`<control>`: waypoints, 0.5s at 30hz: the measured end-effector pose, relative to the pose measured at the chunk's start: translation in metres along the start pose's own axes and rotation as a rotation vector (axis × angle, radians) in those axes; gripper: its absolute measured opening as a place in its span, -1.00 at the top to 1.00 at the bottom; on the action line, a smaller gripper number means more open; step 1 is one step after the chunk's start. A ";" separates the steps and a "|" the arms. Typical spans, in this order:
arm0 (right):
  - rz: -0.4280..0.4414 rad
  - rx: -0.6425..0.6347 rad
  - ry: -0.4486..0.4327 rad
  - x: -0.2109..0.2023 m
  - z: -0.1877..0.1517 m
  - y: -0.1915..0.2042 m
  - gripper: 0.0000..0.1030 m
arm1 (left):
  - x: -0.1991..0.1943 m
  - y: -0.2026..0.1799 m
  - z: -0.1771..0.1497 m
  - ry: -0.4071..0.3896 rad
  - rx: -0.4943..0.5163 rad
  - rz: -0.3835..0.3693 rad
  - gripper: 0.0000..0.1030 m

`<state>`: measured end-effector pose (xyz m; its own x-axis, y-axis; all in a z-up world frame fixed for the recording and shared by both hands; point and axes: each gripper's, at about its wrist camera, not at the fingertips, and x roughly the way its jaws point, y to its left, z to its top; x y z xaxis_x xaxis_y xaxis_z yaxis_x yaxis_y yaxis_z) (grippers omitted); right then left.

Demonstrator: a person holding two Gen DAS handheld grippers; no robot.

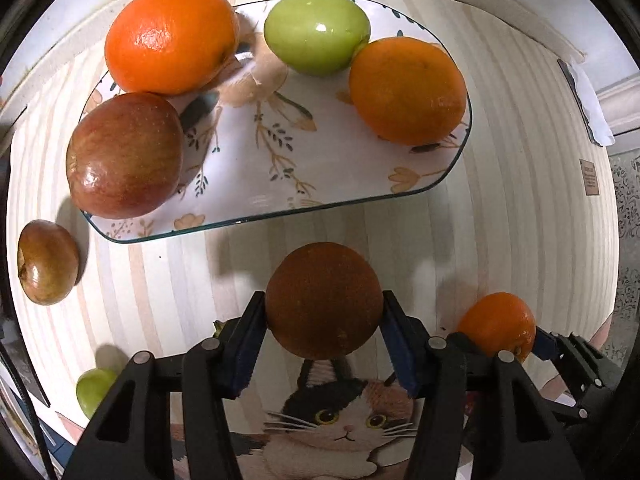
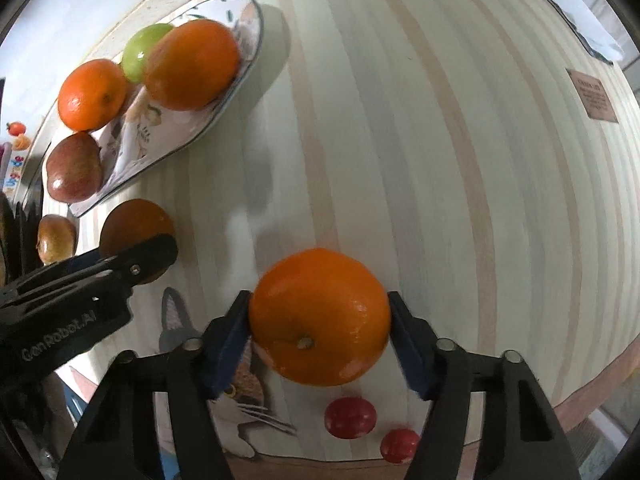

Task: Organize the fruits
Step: 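Grasp the dark brown round fruit with the left tool while the right tool grasps a tangerine, then set both held fruits onto the floral plate and open both tools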

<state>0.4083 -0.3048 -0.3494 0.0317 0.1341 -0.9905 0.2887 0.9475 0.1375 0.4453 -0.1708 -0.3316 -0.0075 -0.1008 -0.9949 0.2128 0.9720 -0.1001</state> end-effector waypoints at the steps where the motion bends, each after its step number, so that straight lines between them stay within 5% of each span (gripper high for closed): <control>1: -0.009 -0.012 -0.004 0.000 -0.001 0.002 -0.30 | -0.001 0.000 -0.002 0.001 -0.002 -0.005 -0.02; 15: 0.065 -0.024 -0.035 -0.013 -0.003 0.018 -0.29 | -0.053 0.041 -0.014 -0.066 -0.059 -0.076 -0.02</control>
<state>0.4102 -0.2885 -0.3344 0.0835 0.1860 -0.9790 0.2618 0.9438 0.2016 0.4410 -0.1223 -0.2831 0.0431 -0.1867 -0.9815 0.1560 0.9716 -0.1779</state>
